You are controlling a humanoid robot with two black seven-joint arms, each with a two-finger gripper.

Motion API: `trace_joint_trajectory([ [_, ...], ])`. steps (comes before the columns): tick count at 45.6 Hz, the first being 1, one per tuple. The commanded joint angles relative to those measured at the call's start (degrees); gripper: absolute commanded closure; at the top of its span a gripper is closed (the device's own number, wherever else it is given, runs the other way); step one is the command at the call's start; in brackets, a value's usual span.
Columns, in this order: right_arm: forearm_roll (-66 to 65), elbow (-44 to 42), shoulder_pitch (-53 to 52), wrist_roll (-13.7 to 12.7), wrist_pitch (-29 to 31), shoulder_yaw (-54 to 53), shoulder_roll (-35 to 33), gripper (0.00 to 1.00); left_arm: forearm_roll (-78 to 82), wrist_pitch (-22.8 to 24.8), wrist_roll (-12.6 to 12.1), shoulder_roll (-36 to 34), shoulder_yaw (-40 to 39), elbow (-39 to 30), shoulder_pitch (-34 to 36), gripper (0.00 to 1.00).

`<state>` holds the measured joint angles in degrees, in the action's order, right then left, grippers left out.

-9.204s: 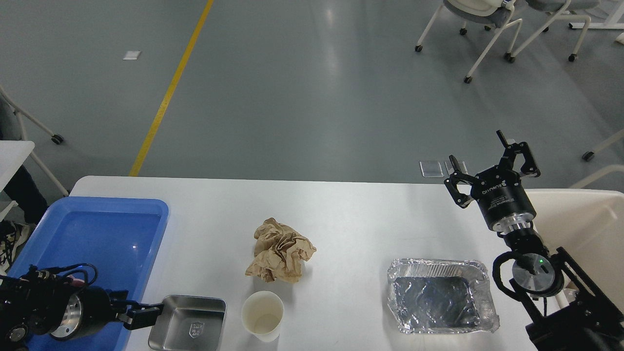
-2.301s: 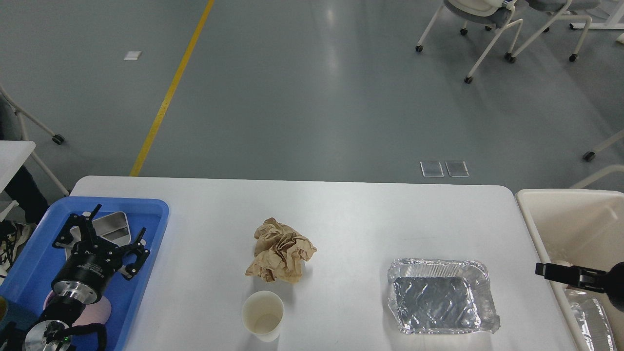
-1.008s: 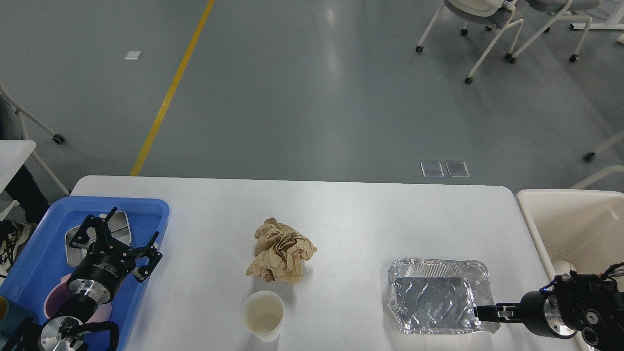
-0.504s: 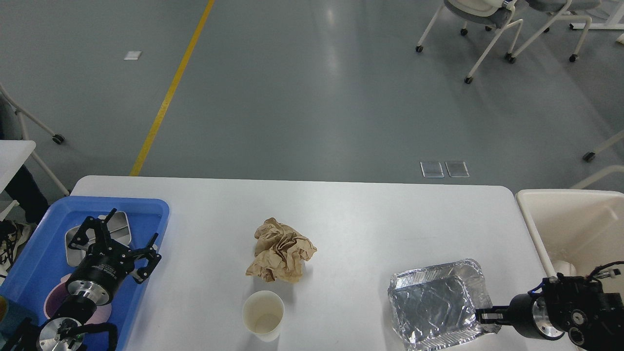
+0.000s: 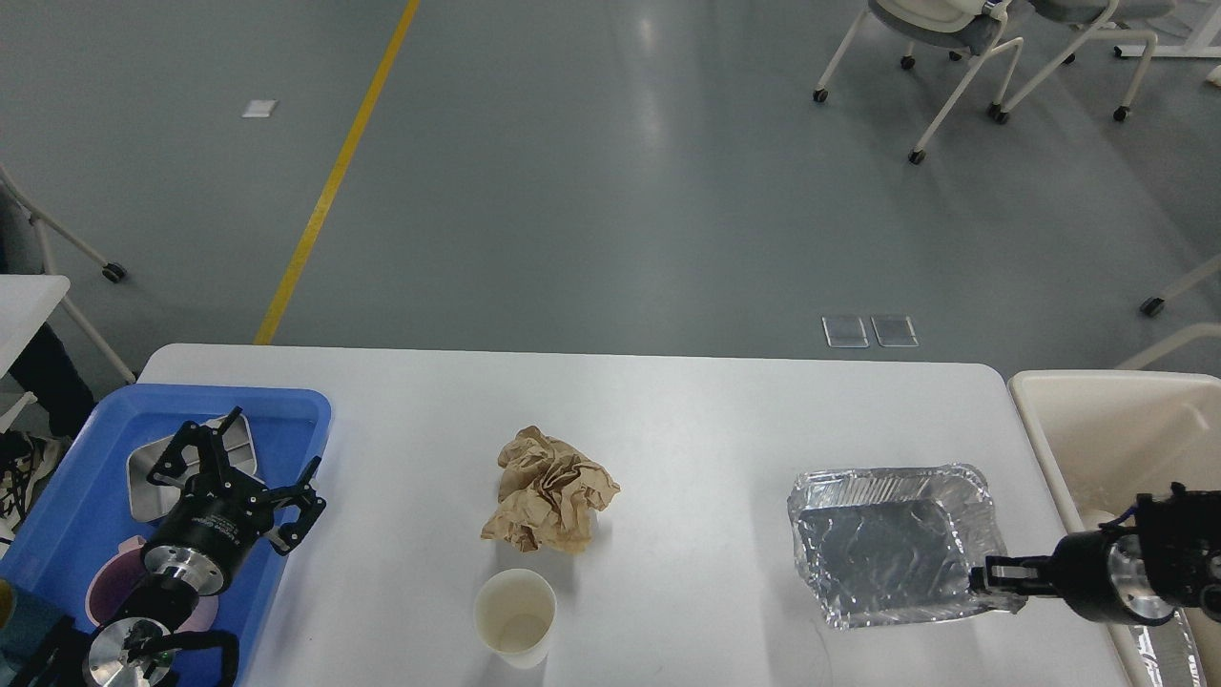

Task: Tidy desktop
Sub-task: 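Lift the foil tray with the right gripper toward the table centre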

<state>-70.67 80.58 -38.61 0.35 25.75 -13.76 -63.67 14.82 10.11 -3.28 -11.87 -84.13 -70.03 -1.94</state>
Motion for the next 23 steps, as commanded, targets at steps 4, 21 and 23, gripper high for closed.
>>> trace_joint_trajectory([
  [4,6.85,2.12,-7.53,-0.53,5.45,0.05,-7.78,1.0,0.03,-1.5,0.12,-0.88,0.1,0.06,0.09,0.03],
  [21,9.76,0.55,-13.34,-6.06,7.21,0.4,-1.04,1.0,3.98,-4.57,0.21,-2.19,4.23,-0.55,1.24,0.03],
  [23,9.76,-0.77,-13.6,-7.55,6.86,0.4,2.21,1.0,5.3,-5.36,0.21,-2.2,4.67,-0.55,1.41,0.03],
])
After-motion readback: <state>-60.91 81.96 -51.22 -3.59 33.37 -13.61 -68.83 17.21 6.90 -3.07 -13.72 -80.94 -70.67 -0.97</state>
